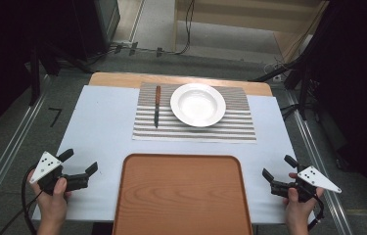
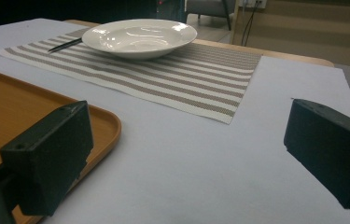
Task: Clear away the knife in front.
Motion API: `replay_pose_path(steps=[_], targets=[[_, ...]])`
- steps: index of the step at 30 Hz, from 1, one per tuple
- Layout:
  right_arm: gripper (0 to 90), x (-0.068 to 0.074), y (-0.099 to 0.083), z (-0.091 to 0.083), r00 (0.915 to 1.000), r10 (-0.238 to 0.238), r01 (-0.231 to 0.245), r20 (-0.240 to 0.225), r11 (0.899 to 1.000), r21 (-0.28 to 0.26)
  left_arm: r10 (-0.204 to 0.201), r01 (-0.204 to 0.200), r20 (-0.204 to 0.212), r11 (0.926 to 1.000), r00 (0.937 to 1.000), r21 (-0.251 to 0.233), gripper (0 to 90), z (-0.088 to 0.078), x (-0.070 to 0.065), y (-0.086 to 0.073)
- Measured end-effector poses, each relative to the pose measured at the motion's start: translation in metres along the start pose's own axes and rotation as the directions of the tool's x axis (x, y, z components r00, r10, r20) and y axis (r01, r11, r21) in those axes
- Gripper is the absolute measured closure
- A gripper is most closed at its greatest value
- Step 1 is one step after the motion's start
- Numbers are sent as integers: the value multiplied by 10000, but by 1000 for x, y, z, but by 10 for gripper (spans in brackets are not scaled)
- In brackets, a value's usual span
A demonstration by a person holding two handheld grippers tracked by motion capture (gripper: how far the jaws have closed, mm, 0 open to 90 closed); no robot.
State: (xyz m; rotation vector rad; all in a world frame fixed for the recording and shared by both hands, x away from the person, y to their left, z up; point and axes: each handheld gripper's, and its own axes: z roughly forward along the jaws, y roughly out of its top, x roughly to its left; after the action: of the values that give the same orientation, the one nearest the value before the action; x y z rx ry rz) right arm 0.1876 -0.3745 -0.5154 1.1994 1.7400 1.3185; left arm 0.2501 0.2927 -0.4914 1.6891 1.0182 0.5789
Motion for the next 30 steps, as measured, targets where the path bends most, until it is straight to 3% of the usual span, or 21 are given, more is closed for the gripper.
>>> replay_pose_path(steps=[6,10,14,16,30], targets=[[1,2,0,0,9999,-100,100,93,9999,11,4,-3,35,10000,10000,-61,0,1,-2,8],[1,2,0,0,9999,-99,100,69,9999,-60,318,-318,-7,9993,9995,-190,0,-1,-12,24],[1,1,0,-2,10000,-49,48,-55,9999,-164,353,-352,67,9991,9994,-232,0,1,-19,35],[2,1,-1,-2,10000,-53,52,-63,9999,-154,620,-614,191,9977,9979,-283,0,5,-27,44],[2,3,0,-1,9997,-206,204,-140,9997,-116,882,-879,632,9961,9941,-79,0,36,-42,82]])
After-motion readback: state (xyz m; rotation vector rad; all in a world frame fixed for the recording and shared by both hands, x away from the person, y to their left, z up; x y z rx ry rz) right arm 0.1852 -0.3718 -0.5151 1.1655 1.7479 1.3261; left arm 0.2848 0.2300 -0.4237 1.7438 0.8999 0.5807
